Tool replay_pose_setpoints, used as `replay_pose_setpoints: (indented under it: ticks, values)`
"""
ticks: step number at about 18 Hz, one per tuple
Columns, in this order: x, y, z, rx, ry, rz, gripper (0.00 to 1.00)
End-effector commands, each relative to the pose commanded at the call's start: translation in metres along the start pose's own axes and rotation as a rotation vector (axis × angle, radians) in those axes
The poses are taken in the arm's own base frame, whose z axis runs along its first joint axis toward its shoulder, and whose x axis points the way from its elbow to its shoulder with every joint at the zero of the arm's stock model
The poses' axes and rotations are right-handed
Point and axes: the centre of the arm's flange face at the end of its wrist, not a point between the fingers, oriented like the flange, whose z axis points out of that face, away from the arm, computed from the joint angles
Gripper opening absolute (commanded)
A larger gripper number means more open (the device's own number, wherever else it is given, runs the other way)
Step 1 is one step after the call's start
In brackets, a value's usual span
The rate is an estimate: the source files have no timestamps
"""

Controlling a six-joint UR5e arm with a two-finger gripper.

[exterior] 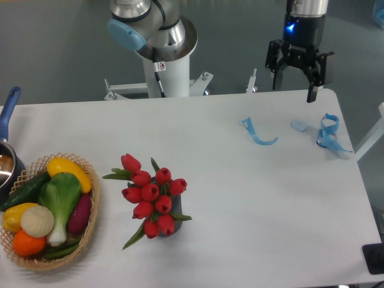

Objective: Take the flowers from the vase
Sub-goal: 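Move the open gripper from the ribbons toward the red tulip bouquet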

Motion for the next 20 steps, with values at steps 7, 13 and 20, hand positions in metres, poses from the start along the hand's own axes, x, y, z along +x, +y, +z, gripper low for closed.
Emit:
replay_pose_setpoints:
  ticks: [7, 13, 20]
  values:
    - [0.007, -0.003, 0.002, -0.004, 0.008, 0.002, 1.00]
    - [0.023, -0.014, 0.026, 0.041, 0.055, -0.152, 1.00]
    - [0.032, -0.055, 0.061, 0.196, 0.131, -0.313, 1.00]
